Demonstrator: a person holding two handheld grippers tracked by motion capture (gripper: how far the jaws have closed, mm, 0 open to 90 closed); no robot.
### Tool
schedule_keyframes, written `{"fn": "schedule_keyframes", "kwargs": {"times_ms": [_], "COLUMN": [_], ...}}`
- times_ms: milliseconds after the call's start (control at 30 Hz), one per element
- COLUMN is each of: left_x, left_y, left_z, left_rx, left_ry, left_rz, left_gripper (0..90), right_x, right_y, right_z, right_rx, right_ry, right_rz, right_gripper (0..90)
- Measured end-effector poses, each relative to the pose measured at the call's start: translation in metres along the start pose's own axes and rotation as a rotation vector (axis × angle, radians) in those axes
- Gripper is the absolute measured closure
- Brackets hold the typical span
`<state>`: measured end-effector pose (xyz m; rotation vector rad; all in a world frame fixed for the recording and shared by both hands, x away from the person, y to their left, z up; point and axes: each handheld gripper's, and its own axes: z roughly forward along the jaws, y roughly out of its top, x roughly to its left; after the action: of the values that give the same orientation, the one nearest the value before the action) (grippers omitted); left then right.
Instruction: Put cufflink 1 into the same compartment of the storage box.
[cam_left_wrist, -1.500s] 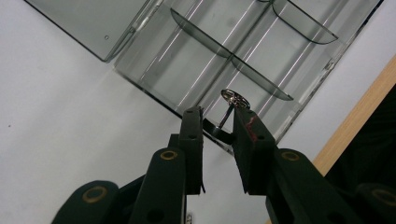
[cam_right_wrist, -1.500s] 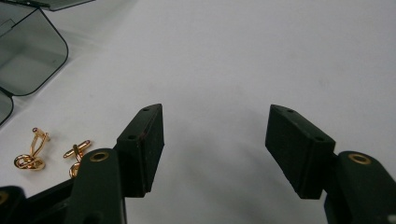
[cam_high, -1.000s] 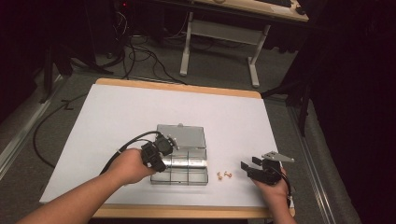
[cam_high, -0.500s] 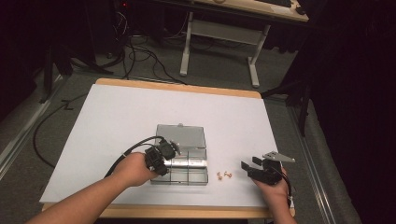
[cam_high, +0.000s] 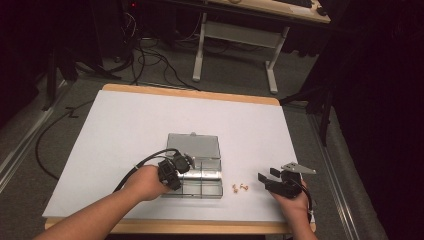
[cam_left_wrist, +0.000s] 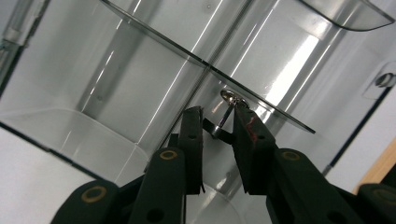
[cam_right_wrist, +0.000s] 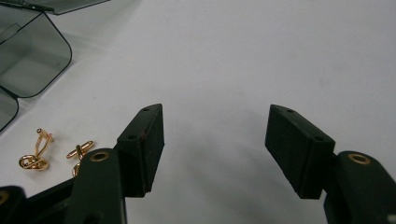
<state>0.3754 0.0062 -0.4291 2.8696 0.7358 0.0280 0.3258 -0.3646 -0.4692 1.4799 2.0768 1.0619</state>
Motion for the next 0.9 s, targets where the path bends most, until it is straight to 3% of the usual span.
{"fn": "schedule_keyframes", "kwargs": {"times_ms": [400,900], "left_x": [0.0003,0.0027], "left_y": [-0.0019,-0.0042], "left_z": [0.0080,0.0009], "left_rx": [0.002,-0.018], "left_ry": [-0.009,-0.036], "left_rz": [-0.009,-0.031], "left_gripper": [73.8,70.0], "right_x": [0.0002,0.0001], "right_y": [-0.0004,-0.0005], "right_z": [0.0014,0.0017], "right_rx": [0.002,0.009], "right_ry": [0.005,0.006], "right_rz": [-0.004,0.001], "right_gripper": [37.9,37.9]}}
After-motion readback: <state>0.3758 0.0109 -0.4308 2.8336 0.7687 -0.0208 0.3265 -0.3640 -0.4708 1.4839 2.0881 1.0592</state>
